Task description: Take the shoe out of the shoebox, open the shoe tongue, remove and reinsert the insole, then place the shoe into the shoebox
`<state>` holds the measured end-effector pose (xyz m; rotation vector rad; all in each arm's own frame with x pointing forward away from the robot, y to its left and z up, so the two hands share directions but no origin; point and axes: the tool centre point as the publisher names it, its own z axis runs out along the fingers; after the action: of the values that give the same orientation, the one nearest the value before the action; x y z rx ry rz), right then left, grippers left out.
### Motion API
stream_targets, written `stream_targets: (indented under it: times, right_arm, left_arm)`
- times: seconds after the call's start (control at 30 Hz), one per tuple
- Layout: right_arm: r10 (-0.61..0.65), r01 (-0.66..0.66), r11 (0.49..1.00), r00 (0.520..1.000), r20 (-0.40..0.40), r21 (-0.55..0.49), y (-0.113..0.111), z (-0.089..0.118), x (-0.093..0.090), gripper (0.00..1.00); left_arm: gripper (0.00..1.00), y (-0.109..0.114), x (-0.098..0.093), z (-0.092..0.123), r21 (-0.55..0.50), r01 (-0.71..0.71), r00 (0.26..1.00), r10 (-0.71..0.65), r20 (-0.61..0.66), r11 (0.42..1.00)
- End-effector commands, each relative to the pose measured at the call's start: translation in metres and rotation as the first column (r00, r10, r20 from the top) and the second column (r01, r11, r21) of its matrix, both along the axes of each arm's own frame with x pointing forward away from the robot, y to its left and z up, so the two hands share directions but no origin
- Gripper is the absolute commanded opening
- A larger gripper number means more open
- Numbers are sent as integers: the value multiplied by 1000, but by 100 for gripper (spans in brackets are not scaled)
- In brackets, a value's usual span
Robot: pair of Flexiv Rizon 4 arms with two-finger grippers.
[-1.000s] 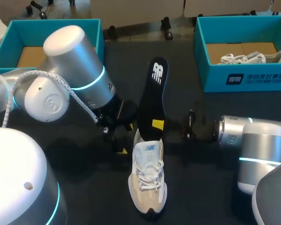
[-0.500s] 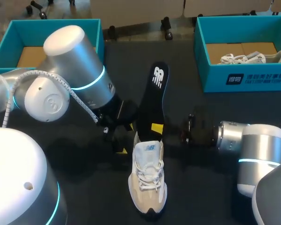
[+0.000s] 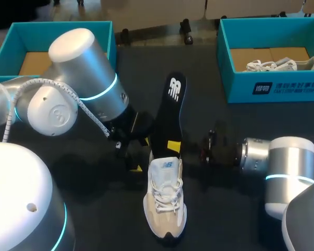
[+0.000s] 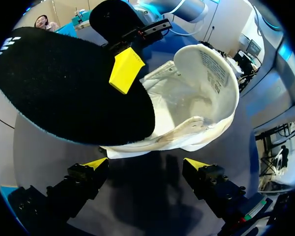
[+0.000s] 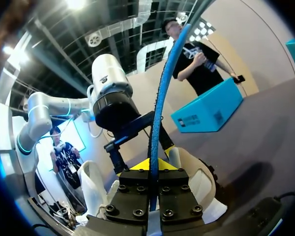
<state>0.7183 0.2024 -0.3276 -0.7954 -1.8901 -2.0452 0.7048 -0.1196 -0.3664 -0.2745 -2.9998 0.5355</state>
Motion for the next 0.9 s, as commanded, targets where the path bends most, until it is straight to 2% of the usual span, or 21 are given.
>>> stream_targets:
  times: [0.03,0.9]
  right_arm:
    - [10,-10,1000,1000,-2,2,3,-5,-1,0]
    - [55,-55,998,998,-42,-3,9,-20,-22,0]
  left_arm:
    - [100,0,0,0,1,1,1000,-1,0,1000]
    - [100,0,0,0,1,1,1000,-1,0,1000]
